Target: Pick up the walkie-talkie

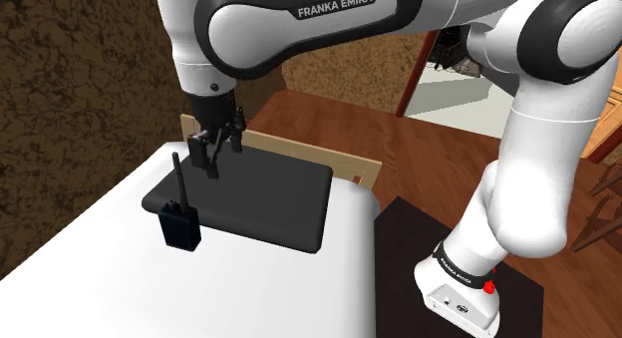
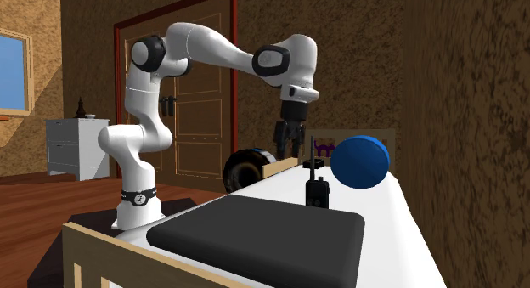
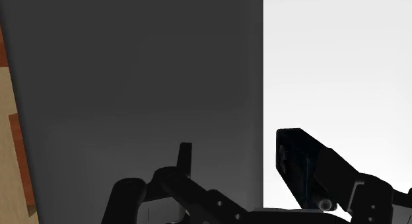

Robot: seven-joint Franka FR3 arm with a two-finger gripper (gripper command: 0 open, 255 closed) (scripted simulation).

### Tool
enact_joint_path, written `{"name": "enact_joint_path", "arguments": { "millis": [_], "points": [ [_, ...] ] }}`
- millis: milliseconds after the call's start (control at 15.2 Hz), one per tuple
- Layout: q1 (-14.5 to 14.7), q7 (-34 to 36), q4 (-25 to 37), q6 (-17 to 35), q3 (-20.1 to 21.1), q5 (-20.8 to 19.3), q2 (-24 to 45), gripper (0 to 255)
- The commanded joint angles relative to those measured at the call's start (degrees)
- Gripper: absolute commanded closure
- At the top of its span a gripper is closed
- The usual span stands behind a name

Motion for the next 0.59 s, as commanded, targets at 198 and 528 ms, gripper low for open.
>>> {"name": "enact_joint_path", "arguments": {
  "millis": [198,528],
  "points": [
    [5.90,2.46,14.25,-4.72,0.53,-4.39,12.34,0],
    [12.23,2.91,29.92,-10.54,-0.02,-7.58,23.91,0]
  ]
}}
